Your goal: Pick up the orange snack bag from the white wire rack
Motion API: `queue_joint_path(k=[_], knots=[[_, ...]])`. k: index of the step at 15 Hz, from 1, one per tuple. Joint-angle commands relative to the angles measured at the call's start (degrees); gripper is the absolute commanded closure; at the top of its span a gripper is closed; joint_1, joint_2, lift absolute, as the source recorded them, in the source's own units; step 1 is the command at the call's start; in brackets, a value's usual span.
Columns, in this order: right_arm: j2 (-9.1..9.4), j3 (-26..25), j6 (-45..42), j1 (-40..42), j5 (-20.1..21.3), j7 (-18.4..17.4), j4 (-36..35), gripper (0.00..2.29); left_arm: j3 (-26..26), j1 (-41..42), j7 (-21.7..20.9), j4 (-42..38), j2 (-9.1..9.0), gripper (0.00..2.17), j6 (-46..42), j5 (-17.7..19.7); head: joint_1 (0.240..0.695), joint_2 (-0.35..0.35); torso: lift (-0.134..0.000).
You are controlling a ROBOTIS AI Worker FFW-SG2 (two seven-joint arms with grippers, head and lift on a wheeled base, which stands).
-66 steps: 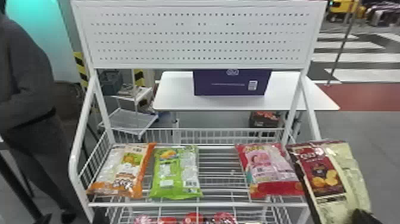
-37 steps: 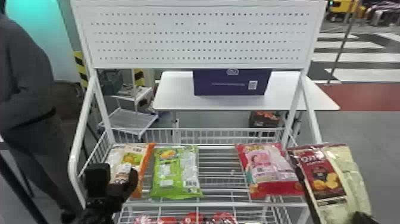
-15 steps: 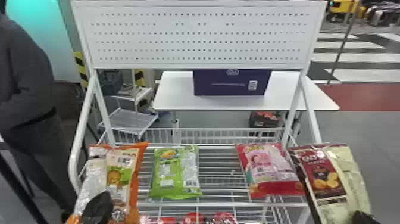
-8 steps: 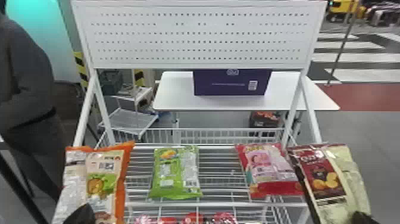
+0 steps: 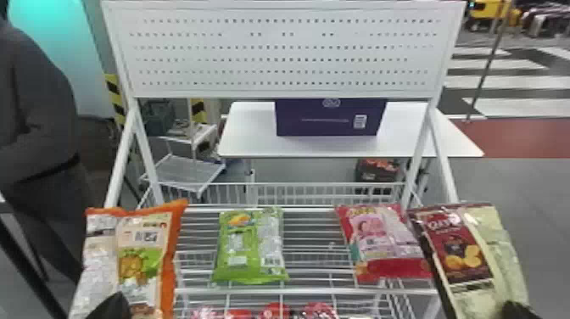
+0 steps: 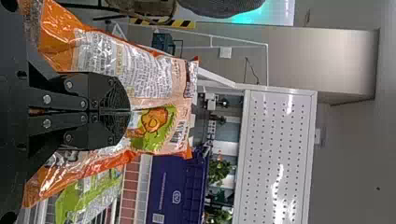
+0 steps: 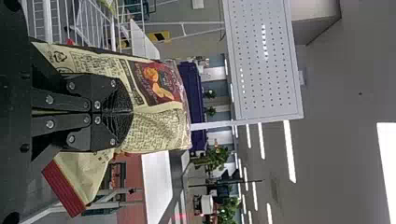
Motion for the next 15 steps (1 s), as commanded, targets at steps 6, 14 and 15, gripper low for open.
queue_joint_path(k=[6,14,15], knots=[[0.02,0.0,-0.3,0.1,0.0,0.0,-0.1,2.26,0.0,0.1,-0.2,0.2,-0.09,2.07,0.0,0.0,0.499,0.0,0.0],[0.02,-0.1,-0.3,-0.1,0.0,0.0,0.0,2.26,0.0,0.1,-0.4,0.2,-0.09,2.07,-0.4,0.0,0.499,0.0,0.0],[0.02,-0.1,-0.3,-0.2,0.0,0.1,0.1,2.26,0.1,0.1,-0.5,0.2,-0.09,2.07,-0.4,0.0,0.499,0.0,0.0]])
